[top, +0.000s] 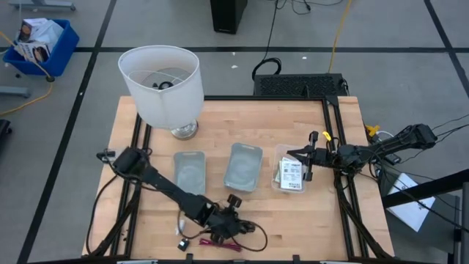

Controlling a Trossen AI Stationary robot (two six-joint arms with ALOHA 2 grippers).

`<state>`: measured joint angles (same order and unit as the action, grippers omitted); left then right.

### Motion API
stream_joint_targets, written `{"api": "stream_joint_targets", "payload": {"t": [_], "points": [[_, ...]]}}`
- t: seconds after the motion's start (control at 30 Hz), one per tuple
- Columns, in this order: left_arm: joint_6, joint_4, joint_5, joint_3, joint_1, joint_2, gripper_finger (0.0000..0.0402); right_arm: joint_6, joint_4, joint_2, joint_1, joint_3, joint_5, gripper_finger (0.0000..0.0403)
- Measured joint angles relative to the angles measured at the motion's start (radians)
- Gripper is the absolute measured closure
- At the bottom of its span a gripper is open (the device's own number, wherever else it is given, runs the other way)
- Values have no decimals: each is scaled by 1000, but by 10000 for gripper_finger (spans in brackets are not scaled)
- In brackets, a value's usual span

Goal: Pick and place items into bin
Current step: Put the top black charger cable into the right gray bin

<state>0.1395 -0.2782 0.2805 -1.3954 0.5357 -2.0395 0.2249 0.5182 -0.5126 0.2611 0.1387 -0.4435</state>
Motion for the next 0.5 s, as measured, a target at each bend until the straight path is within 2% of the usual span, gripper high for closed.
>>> {"api": "stream_joint_targets", "payload": {"t": [0.13,0.3,0.4,0.5], "points": [[110,-80,199,-51,3,95,366,-2,0,0,0,0,0,399],[169,-175,376,-81,-54,178,366,-7,0,-3,0,0,1,399],[-3,-163,410,-86,-135,222,366,-7,0,-4,0,0,1,399],[-228,-146,328,-86,-219,236,366,-6,-3,-5,0,0,1,399]]}}
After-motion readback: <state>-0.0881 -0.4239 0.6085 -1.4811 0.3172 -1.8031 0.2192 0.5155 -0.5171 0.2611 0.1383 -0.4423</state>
